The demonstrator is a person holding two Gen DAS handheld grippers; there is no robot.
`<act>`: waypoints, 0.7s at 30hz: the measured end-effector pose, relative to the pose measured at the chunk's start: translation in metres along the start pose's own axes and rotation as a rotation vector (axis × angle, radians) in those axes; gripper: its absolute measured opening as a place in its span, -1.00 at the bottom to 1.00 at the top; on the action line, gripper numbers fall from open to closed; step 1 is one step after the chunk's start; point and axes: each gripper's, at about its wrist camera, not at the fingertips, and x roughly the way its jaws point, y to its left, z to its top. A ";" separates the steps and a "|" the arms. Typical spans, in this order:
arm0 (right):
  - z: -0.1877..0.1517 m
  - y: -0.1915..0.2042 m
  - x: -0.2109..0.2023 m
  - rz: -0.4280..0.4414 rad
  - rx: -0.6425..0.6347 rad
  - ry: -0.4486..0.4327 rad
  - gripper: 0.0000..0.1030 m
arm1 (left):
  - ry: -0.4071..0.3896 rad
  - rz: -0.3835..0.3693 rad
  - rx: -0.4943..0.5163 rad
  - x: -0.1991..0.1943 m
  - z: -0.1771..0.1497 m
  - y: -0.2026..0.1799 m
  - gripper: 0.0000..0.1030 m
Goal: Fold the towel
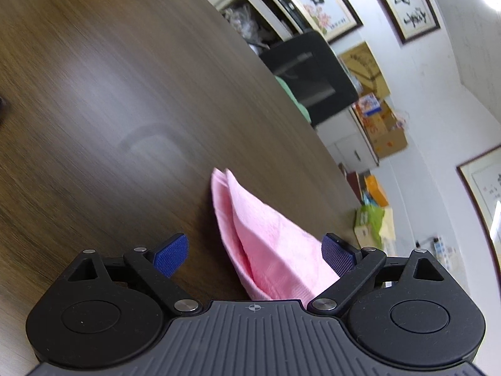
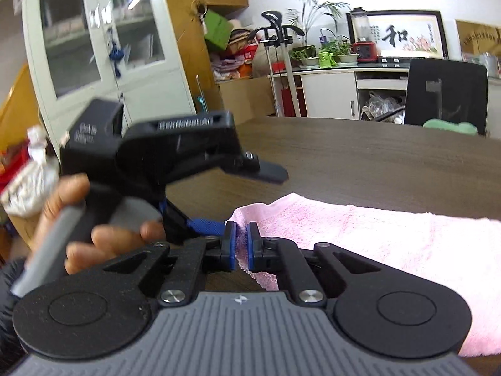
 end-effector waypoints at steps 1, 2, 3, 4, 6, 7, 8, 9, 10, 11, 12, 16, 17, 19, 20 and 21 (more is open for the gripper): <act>-0.001 -0.003 -0.002 0.017 0.016 -0.003 -0.86 | 0.011 -0.005 0.005 0.002 -0.001 -0.001 0.80; -0.002 -0.004 -0.004 0.027 0.020 -0.002 -0.85 | 0.018 -0.005 0.012 0.004 -0.003 -0.001 0.74; -0.002 -0.005 -0.006 0.034 0.019 0.001 -0.85 | 0.021 -0.004 0.018 0.006 -0.004 -0.001 0.70; -0.003 -0.006 -0.007 0.041 0.018 0.003 -0.85 | 0.019 -0.004 0.020 0.007 -0.004 -0.001 0.62; -0.004 -0.008 -0.013 0.048 0.013 0.005 -0.85 | 0.015 -0.002 0.025 0.008 -0.004 0.000 0.57; -0.006 -0.008 -0.015 0.055 0.010 0.007 -0.85 | 0.011 0.001 0.026 0.008 -0.004 0.001 0.54; -0.007 -0.007 -0.019 0.058 0.007 0.005 -0.85 | 0.003 0.006 0.026 0.008 -0.004 0.001 0.54; -0.008 -0.006 -0.023 0.061 0.005 0.002 -0.85 | -0.004 0.006 0.025 0.007 -0.004 0.002 0.52; -0.009 -0.007 -0.025 0.068 0.004 0.002 -0.85 | -0.007 0.003 0.023 0.007 -0.003 0.003 0.48; -0.011 -0.004 -0.030 0.073 0.003 0.001 -0.85 | -0.007 -0.001 0.020 0.007 -0.003 0.004 0.45; -0.013 -0.004 -0.033 0.074 0.006 -0.002 -0.85 | -0.009 -0.004 0.016 0.007 -0.003 0.005 0.43; -0.016 -0.007 -0.037 0.069 0.024 0.000 -0.84 | -0.015 0.001 0.003 0.007 -0.003 0.010 0.08; -0.016 -0.009 -0.037 0.066 0.028 0.003 -0.84 | -0.016 0.004 0.001 0.006 -0.004 0.011 -0.09; -0.016 -0.011 -0.038 0.061 0.036 0.005 -0.84 | -0.020 0.016 0.001 0.006 -0.003 0.012 -0.43; -0.016 -0.012 -0.037 0.063 0.040 0.006 -0.84 | -0.022 0.022 0.003 0.006 -0.003 0.012 -0.52; -0.016 -0.012 -0.037 0.067 0.043 0.007 -0.84 | -0.025 0.026 0.004 0.006 -0.003 0.012 -0.60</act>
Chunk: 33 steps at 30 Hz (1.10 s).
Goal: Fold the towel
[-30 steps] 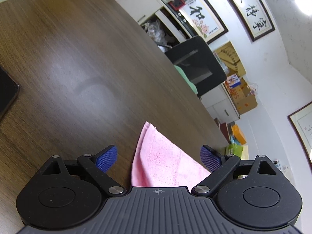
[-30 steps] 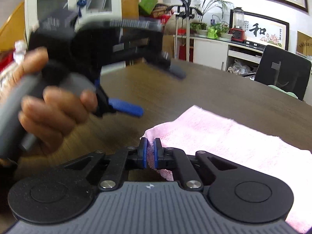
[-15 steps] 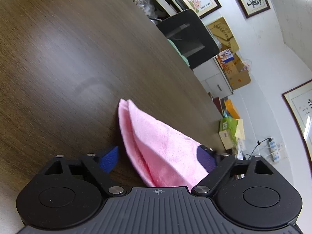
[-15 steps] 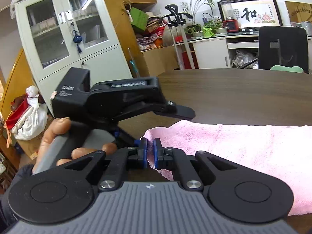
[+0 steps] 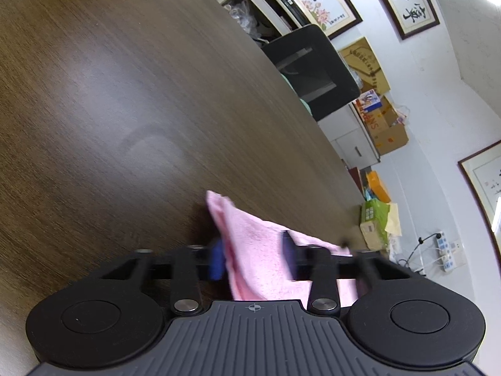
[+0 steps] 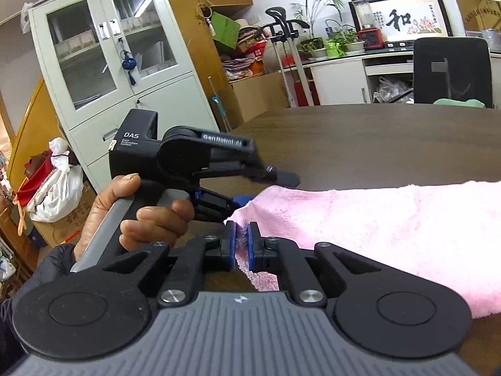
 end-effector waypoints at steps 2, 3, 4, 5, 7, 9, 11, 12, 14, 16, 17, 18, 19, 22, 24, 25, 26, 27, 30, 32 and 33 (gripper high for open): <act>0.000 0.000 0.000 0.004 0.005 -0.001 -0.84 | -0.005 0.004 0.004 -0.002 0.000 -0.001 -0.84; 0.001 0.001 0.000 0.006 0.006 0.000 -0.84 | -0.010 0.002 0.009 -0.003 0.000 -0.002 -0.86; 0.001 0.001 0.001 0.007 0.005 0.000 -0.84 | -0.014 0.000 0.013 -0.005 -0.001 -0.002 -0.87; 0.001 0.002 0.001 0.004 -0.002 0.001 -0.83 | -0.018 -0.002 0.019 -0.005 -0.001 -0.004 -0.88; -0.001 0.004 0.003 -0.004 -0.023 0.009 -0.76 | -0.021 -0.004 0.032 -0.006 -0.002 -0.006 -0.89; -0.005 0.007 0.006 -0.009 -0.050 0.024 -0.70 | -0.017 0.000 0.037 -0.005 -0.003 -0.008 -0.89; -0.008 0.014 0.012 -0.020 -0.094 0.044 -0.70 | -0.015 0.001 0.035 -0.004 -0.002 -0.007 -0.90; -0.009 0.018 0.014 -0.028 -0.123 0.053 -0.66 | -0.014 0.000 0.032 -0.005 -0.002 -0.007 -0.90; -0.013 0.027 0.019 -0.046 -0.182 0.070 -0.61 | -0.014 -0.002 0.027 -0.005 -0.002 -0.007 -0.90; -0.017 0.037 0.023 -0.080 -0.249 0.076 -0.46 | -0.014 -0.003 0.025 -0.005 -0.002 -0.007 -0.90; -0.021 0.043 0.025 -0.096 -0.280 0.076 -0.28 | -0.013 -0.003 0.024 -0.005 -0.002 -0.007 -0.90; -0.023 0.047 0.027 -0.110 -0.306 0.075 -0.13 | -0.013 -0.005 0.025 -0.005 -0.002 -0.007 -0.90; -0.024 0.051 0.028 -0.124 -0.331 0.074 -0.11 | -0.013 -0.006 0.024 -0.005 -0.002 -0.007 -0.90; -0.029 0.062 0.032 -0.164 -0.404 0.070 -0.11 | -0.015 -0.011 0.025 -0.006 -0.002 -0.008 -0.90; -0.034 0.069 0.036 -0.179 -0.443 0.075 -0.11 | -0.018 -0.014 0.027 -0.007 -0.002 -0.009 -0.90; -0.036 0.072 0.038 -0.185 -0.462 0.079 -0.11 | -0.018 -0.015 0.028 -0.007 -0.002 -0.009 -0.90; -0.038 0.076 0.040 -0.194 -0.480 0.082 -0.09 | -0.018 -0.016 0.027 -0.008 -0.002 -0.009 -0.90; -0.040 0.080 0.042 -0.205 -0.502 0.083 -0.05 | -0.018 -0.017 0.026 -0.008 -0.002 -0.010 -0.90; -0.048 0.092 0.047 -0.249 -0.573 0.079 0.13 | -0.018 -0.022 0.020 -0.009 -0.001 -0.009 -0.90; -0.055 0.101 0.050 -0.291 -0.624 0.074 0.14 | -0.020 -0.031 0.019 -0.010 -0.001 -0.010 -0.90; -0.056 0.103 0.051 -0.305 -0.640 0.073 0.14 | -0.021 -0.036 0.019 -0.011 -0.001 -0.010 -0.90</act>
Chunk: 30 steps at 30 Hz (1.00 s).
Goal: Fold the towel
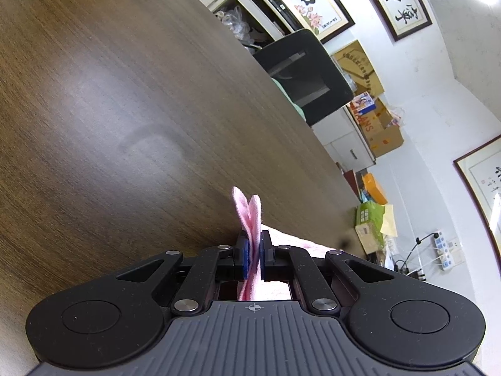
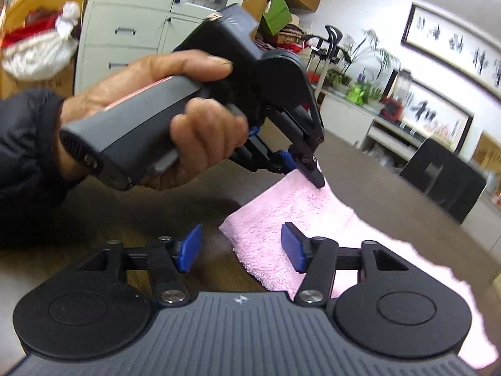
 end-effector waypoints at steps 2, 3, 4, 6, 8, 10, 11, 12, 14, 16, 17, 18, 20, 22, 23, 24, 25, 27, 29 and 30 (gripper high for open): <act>0.000 0.011 0.003 -0.058 -0.060 0.008 0.13 | -0.004 -0.008 0.003 -0.001 0.000 -0.002 -0.89; -0.001 0.021 0.005 -0.104 -0.117 0.010 0.13 | -0.005 -0.013 0.006 -0.002 -0.001 -0.003 -0.89; -0.004 0.032 0.008 -0.148 -0.185 0.014 0.13 | -0.006 -0.018 0.008 -0.002 -0.001 -0.004 -0.89; -0.008 0.047 0.011 -0.212 -0.273 0.008 0.10 | -0.007 -0.019 0.010 -0.002 -0.001 -0.005 -0.89; -0.009 0.056 0.012 -0.267 -0.319 -0.006 0.06 | -0.007 -0.017 0.010 -0.001 -0.001 -0.006 -0.89; -0.009 0.059 0.015 -0.286 -0.324 0.009 -0.11 | -0.005 -0.016 0.003 0.000 -0.001 -0.005 -0.89; -0.010 0.060 0.017 -0.291 -0.323 0.025 -0.26 | -0.004 -0.016 -0.002 0.000 -0.001 -0.004 -0.89; -0.010 0.060 0.019 -0.297 -0.322 0.032 -0.35 | -0.003 -0.014 -0.007 0.000 0.000 -0.004 -0.89; -0.011 0.060 0.019 -0.310 -0.319 0.032 -0.56 | -0.002 -0.012 -0.015 0.000 0.000 -0.002 -0.88; -0.012 0.059 0.017 -0.321 -0.308 0.016 -0.67 | -0.001 -0.010 -0.023 0.001 0.001 -0.001 -0.88; -0.012 0.058 0.015 -0.318 -0.294 0.010 -0.70 | 0.000 -0.008 -0.027 0.001 0.001 0.000 -0.88; -0.011 0.057 0.014 -0.312 -0.282 0.005 -0.78 | 0.001 -0.005 -0.032 0.002 0.001 0.001 -0.88; -0.011 0.057 0.011 -0.303 -0.268 -0.003 -0.82 | 0.003 0.000 -0.041 0.002 0.002 0.004 -0.88; -0.011 0.056 0.008 -0.291 -0.254 -0.016 -0.83 | 0.001 0.003 -0.050 0.002 0.002 0.005 -0.88; -0.011 0.055 0.005 -0.286 -0.243 -0.024 -0.83 | -0.001 0.004 -0.054 0.002 0.002 0.006 -0.88; -0.010 0.054 0.001 -0.279 -0.231 -0.033 -0.84 | -0.005 0.003 -0.057 0.001 0.003 0.006 -0.88; -0.009 0.052 -0.004 -0.256 -0.204 -0.053 -0.84 | -0.009 0.001 -0.059 0.000 0.003 0.007 -0.88; -0.004 0.045 -0.015 -0.209 -0.143 -0.082 -0.84 | -0.020 -0.009 -0.062 -0.003 0.004 0.007 -0.88; 0.000 0.036 -0.026 -0.155 -0.077 -0.120 -0.84 | -0.030 -0.027 -0.068 -0.006 0.004 0.007 -0.88; 0.001 0.031 -0.030 -0.143 -0.051 -0.132 -0.84 | -0.037 -0.042 -0.074 -0.008 0.004 0.007 -0.88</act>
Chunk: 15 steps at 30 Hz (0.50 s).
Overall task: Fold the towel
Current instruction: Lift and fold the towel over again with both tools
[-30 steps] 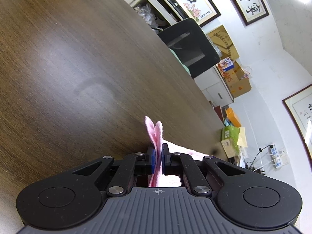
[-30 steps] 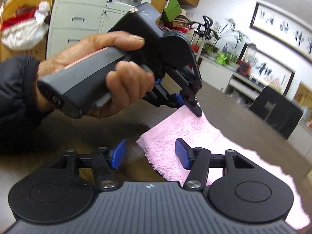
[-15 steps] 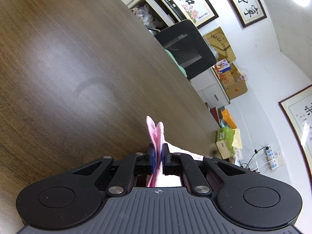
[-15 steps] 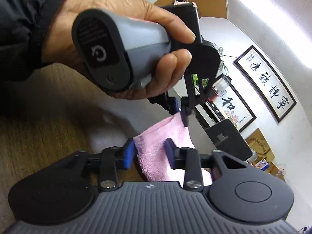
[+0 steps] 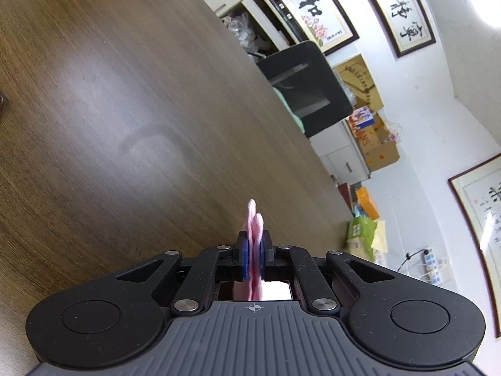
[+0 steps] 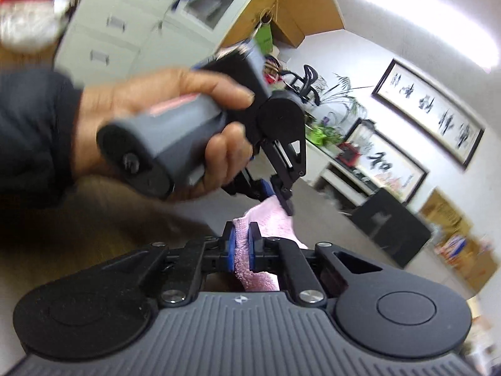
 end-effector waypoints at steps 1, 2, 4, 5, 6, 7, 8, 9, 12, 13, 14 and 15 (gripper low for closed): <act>0.001 -0.006 -0.003 0.009 0.027 -0.009 -0.84 | -0.005 -0.011 -0.002 -0.002 0.000 0.000 -0.88; 0.001 -0.012 -0.006 0.015 0.060 -0.018 -0.84 | -0.012 -0.021 0.000 -0.004 0.000 -0.002 -0.88; 0.001 -0.027 -0.013 0.024 0.129 -0.036 -0.84 | -0.026 -0.040 0.006 -0.007 -0.002 -0.008 -0.88; -0.001 -0.037 -0.016 0.030 0.173 -0.044 -0.84 | -0.027 -0.046 0.013 -0.007 -0.004 -0.014 -0.88; -0.003 -0.048 -0.016 0.034 0.207 -0.050 -0.84 | -0.028 -0.052 0.020 -0.008 -0.005 -0.020 -0.88; -0.006 -0.065 -0.019 0.032 0.257 -0.060 -0.84 | -0.030 -0.056 0.029 -0.008 -0.006 -0.026 -0.88; -0.009 -0.078 -0.022 0.030 0.293 -0.065 -0.84 | -0.031 -0.061 0.048 -0.007 -0.008 -0.036 -0.88; -0.012 -0.089 -0.026 0.027 0.320 -0.069 -0.84 | -0.028 -0.067 0.072 -0.004 -0.011 -0.049 -0.88; -0.025 -0.131 -0.040 0.013 0.425 -0.083 -0.84 | -0.009 -0.080 0.141 0.010 -0.017 -0.087 -0.88; -0.031 -0.150 -0.044 0.010 0.473 -0.083 -0.84 | 0.001 -0.079 0.160 0.018 -0.020 -0.100 -0.88; -0.036 -0.167 -0.048 0.001 0.517 -0.086 -0.84 | 0.012 -0.078 0.180 0.025 -0.023 -0.112 -0.88; -0.039 -0.178 -0.050 -0.003 0.540 -0.085 -0.84 | 0.023 -0.074 0.203 0.035 -0.027 -0.127 -0.88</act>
